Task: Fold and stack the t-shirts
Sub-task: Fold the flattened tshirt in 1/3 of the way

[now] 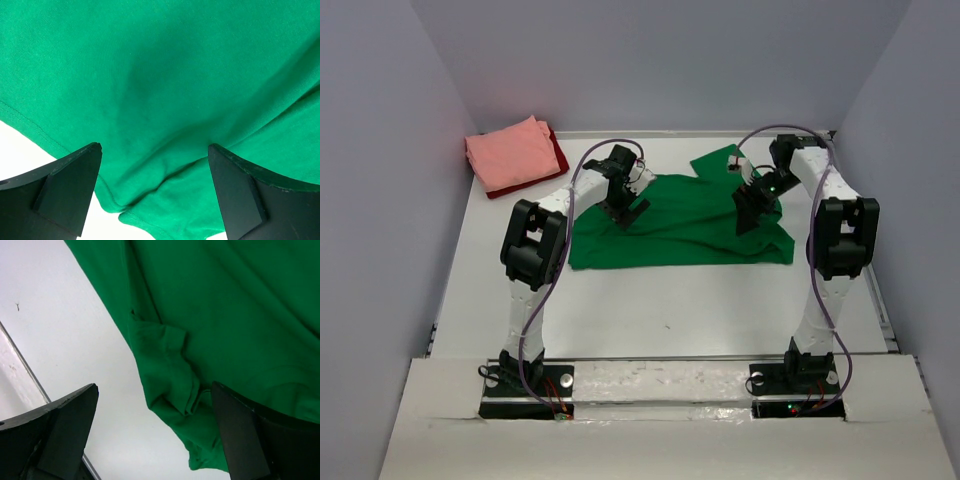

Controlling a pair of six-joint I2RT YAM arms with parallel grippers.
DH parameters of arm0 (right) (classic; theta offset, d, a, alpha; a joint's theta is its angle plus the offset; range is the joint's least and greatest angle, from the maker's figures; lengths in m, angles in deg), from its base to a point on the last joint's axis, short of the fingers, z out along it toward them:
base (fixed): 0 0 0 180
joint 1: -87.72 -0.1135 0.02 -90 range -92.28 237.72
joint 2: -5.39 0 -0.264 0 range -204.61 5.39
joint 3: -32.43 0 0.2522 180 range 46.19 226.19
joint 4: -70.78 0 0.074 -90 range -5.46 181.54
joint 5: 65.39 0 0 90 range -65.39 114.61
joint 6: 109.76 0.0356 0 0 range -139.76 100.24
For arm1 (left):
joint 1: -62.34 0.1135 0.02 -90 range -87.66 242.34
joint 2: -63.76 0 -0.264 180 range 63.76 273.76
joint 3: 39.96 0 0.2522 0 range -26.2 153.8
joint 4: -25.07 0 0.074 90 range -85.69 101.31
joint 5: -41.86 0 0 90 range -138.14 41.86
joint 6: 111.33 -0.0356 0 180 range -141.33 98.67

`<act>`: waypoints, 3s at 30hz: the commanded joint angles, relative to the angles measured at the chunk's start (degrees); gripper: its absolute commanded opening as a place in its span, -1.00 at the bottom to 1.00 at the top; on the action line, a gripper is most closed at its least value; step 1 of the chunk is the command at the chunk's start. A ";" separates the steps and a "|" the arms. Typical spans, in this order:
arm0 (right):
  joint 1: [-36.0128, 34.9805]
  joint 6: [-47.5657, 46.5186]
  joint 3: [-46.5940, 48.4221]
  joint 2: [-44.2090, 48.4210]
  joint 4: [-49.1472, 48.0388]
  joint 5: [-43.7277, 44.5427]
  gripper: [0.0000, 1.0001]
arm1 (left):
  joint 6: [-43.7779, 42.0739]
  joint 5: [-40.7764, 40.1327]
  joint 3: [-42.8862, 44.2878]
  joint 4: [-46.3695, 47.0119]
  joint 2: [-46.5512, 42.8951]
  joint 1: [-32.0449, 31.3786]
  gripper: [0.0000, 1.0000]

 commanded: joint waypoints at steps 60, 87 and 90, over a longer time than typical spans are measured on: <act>-4.74 5.97 -8.16 -1.26 -17.62 8.56 0.12 | -0.58 0.59 -1.41 -0.20 -2.54 -0.92 0.98; -4.74 9.05 -0.09 -0.20 -17.62 5.75 -1.00 | -0.75 0.94 -0.97 -0.55 -2.62 -0.84 0.98; -4.74 8.96 1.06 -0.37 -17.18 5.57 -1.00 | -0.75 1.12 -1.06 -0.64 -2.71 -0.83 0.98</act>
